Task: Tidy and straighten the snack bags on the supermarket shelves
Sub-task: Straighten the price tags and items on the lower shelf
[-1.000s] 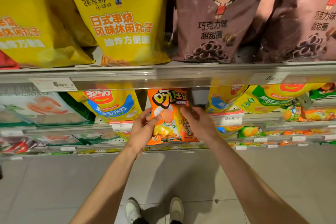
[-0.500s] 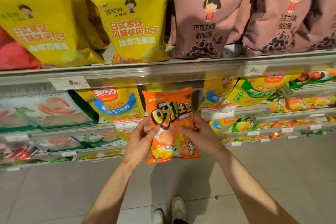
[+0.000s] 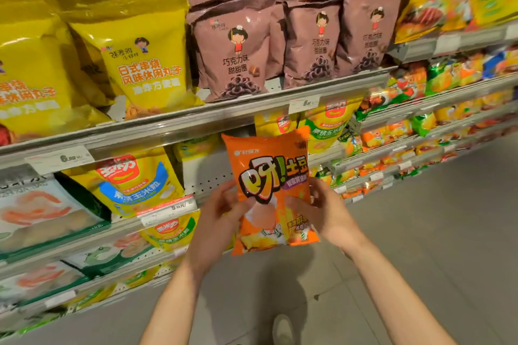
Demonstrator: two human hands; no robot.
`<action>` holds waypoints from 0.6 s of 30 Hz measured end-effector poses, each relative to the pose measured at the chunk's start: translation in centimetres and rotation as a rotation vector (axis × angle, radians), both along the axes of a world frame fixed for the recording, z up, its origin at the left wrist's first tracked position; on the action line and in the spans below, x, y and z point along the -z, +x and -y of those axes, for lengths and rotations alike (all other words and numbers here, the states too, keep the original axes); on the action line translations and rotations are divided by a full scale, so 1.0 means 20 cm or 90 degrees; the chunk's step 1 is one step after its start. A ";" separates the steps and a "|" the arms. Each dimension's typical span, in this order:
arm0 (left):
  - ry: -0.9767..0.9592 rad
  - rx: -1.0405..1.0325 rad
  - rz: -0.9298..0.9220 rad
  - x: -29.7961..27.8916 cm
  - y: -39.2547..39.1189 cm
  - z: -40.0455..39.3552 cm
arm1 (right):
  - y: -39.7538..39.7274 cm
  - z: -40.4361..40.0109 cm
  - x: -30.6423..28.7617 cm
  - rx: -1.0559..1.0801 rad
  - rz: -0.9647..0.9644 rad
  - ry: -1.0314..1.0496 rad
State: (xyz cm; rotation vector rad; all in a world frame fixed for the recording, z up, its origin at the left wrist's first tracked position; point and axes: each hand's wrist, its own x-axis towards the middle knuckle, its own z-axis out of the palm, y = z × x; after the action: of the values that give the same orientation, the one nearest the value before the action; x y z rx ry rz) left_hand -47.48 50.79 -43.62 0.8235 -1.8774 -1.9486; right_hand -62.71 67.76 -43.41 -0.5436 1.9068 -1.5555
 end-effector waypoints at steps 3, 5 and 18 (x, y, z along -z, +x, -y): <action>-0.035 0.037 -0.032 -0.11 -0.12 -0.04 | -0.08 -0.09 -0.11 0.026 -0.022 -0.059; -0.053 0.041 -0.049 -0.20 -0.21 -0.08 | -0.14 -0.13 -0.17 0.047 -0.021 -0.094; -0.138 0.054 -0.133 -0.56 -1.06 -0.57 | -0.92 -0.68 -0.56 0.066 -0.205 -0.111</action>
State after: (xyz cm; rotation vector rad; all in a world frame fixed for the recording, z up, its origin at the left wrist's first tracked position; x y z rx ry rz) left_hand -68.73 62.18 -32.50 0.4664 -1.9778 -1.7601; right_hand -81.20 81.32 -32.17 -0.8252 2.0727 -1.8003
